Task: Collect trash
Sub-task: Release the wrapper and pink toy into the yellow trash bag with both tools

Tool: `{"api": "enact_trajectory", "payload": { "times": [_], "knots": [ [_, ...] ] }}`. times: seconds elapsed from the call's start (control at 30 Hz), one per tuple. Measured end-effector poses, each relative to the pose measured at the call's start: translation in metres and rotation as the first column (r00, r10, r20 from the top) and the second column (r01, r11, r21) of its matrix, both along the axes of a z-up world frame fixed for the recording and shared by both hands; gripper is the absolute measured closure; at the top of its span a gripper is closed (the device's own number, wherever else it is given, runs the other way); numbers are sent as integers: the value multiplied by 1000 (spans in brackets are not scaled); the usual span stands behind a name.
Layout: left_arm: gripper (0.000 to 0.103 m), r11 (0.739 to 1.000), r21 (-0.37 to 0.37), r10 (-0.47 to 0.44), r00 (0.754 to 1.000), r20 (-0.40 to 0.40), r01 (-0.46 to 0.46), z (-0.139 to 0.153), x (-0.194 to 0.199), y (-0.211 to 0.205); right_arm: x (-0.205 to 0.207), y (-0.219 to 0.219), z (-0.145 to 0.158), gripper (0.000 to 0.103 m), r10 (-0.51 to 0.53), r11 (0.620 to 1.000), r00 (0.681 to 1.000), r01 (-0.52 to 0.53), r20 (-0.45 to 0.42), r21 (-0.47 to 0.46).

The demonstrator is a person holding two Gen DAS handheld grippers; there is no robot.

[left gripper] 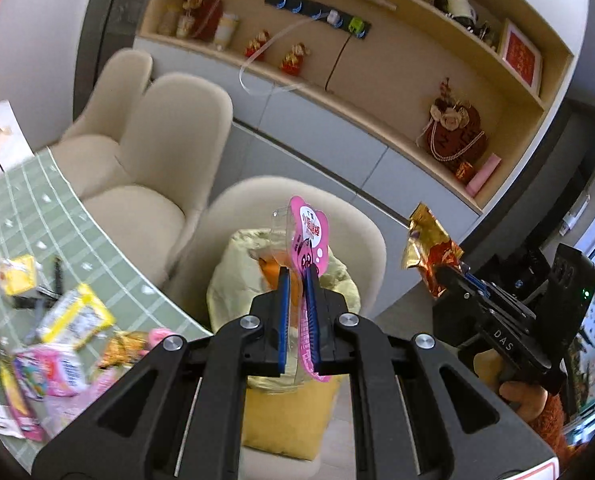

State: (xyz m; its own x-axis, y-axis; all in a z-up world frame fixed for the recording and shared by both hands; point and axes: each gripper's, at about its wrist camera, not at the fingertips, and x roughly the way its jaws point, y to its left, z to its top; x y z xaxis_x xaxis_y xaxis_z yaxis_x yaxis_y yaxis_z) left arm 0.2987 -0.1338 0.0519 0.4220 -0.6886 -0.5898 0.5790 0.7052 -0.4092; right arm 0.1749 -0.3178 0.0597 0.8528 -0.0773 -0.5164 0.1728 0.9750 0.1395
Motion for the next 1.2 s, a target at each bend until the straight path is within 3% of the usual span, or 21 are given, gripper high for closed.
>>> {"api": "enact_trajectory", "payload": {
  "times": [0.5,0.57,0.63,0.87,1.2],
  "knots": [
    [95,991,132,-11,992,-125,27,-71,45,-102,9,-59,-35,87,-40,998,998,43,-54,51],
    [91,988,152,7,990,-140,14,-79,52,-108,13,-64,-38,87,-35,998,998,39,-59,57],
    [80,987,159,15,986,-166,12,-85,57,-110,18,-66,-42,87,-28,997,997,32,-67,66],
    [77,982,184,62,988,-139,-36,-85,51,-84,48,-60,-57,87,22,996,994,-14,-104,84],
    [73,965,220,157,986,-52,-142,-64,23,-11,110,-17,-90,87,133,990,970,-121,-204,68]
  ]
}}
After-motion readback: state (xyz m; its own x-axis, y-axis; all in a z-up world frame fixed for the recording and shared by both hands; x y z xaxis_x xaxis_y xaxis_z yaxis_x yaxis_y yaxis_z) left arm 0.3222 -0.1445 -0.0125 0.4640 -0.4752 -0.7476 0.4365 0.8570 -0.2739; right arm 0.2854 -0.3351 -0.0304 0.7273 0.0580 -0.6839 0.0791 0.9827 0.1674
